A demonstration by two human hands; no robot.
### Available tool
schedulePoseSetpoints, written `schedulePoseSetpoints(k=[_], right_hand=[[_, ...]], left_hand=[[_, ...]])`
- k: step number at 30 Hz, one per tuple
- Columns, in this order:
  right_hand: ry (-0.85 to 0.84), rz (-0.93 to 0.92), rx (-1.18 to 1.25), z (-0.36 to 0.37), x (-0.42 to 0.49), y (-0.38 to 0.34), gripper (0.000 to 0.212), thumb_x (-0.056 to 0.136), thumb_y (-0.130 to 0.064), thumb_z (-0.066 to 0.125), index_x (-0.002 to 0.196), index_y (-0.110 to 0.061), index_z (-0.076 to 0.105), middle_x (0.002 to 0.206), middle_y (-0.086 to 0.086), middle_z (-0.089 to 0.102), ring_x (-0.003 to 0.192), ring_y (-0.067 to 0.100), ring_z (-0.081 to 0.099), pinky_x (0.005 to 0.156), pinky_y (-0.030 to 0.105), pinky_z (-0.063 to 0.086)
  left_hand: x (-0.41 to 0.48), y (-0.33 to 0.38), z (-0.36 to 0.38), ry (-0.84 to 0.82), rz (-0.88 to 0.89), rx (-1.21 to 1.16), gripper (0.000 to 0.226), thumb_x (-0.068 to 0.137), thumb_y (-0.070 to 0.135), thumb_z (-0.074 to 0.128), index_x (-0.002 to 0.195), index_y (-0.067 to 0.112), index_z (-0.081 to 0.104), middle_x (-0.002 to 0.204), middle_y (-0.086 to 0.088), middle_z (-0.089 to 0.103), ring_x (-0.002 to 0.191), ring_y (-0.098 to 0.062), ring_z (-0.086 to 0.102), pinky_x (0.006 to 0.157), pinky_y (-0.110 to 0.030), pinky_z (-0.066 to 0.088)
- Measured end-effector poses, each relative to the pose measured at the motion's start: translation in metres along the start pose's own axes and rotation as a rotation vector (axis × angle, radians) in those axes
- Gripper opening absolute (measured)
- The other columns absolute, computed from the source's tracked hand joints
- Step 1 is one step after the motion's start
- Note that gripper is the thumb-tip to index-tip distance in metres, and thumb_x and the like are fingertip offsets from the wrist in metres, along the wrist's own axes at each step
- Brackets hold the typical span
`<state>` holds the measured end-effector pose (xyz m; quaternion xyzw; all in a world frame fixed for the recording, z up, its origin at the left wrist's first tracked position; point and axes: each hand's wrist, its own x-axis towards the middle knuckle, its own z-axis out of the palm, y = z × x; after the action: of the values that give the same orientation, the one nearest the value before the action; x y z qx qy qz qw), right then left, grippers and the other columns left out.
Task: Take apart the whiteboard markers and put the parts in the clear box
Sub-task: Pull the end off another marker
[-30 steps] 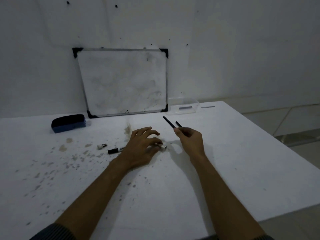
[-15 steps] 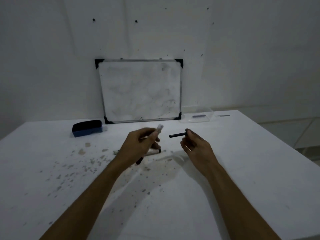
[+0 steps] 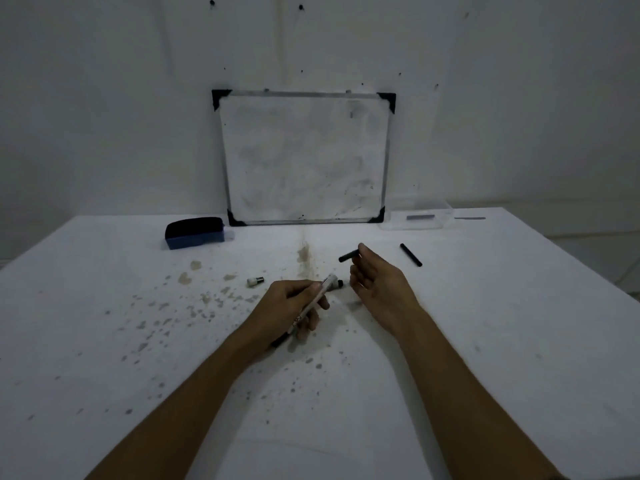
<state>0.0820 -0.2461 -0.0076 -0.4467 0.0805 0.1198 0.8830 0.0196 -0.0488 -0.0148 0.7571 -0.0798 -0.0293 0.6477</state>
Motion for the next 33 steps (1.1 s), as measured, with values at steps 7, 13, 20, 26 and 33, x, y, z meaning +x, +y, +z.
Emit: schedulePoseSetpoints(k=[7,13,20,26,33], right_hand=[[0.035,-0.012,0.012,-0.004,-0.005,0.006,0.021,0.088,-0.019,0.081,0.101,-0.004,0.076,0.084,0.004,0.073,0.067,0.013,0.058,0.065,0.026,0.053],[0.07,-0.043,-0.033,-0.003,-0.007,0.009,0.027,0.085,-0.023,0.083,0.102,-0.002,0.077,0.083,0.004,0.071,0.064,0.012,0.055,0.058,0.023,0.05],[0.117,-0.148,-0.211,-0.001,-0.01,0.012,0.034,0.087,-0.025,0.081,0.107,0.001,0.077,0.067,-0.004,0.072,0.069,0.014,0.057,0.057,0.019,0.054],[0.155,-0.487,-0.506,0.002,-0.015,0.016,0.013,0.091,-0.03,0.077,0.103,-0.028,0.079,0.094,-0.015,0.08,0.089,0.004,0.07,0.075,0.022,0.056],[-0.02,-0.833,-0.768,0.023,-0.033,0.025,0.016,0.097,-0.027,0.07,0.11,-0.03,0.078,0.099,-0.013,0.079,0.092,0.009,0.073,0.076,0.024,0.058]], left_hand=[[0.001,-0.004,-0.002,-0.039,0.02,-0.093,0.028,0.106,0.021,0.055,0.097,0.009,0.078,0.07,-0.002,0.075,0.049,-0.017,0.066,0.042,-0.026,0.053],[0.0,-0.004,-0.006,-0.053,0.033,-0.247,0.023,0.102,0.016,0.062,0.113,0.023,0.08,0.09,-0.009,0.076,0.057,-0.021,0.067,0.045,-0.027,0.053],[0.0,-0.006,-0.005,-0.07,0.067,-0.241,0.023,0.098,0.019,0.067,0.117,0.025,0.079,0.088,-0.007,0.076,0.058,-0.019,0.066,0.046,-0.026,0.052],[0.001,-0.009,0.0,-0.022,0.08,-0.134,0.018,0.099,0.024,0.068,0.112,0.027,0.08,0.086,-0.005,0.076,0.06,-0.022,0.067,0.045,-0.029,0.054],[-0.001,-0.007,-0.002,0.042,0.182,-0.172,0.026,0.105,0.024,0.057,0.124,0.02,0.074,0.09,-0.004,0.074,0.057,-0.021,0.065,0.044,-0.027,0.053]])
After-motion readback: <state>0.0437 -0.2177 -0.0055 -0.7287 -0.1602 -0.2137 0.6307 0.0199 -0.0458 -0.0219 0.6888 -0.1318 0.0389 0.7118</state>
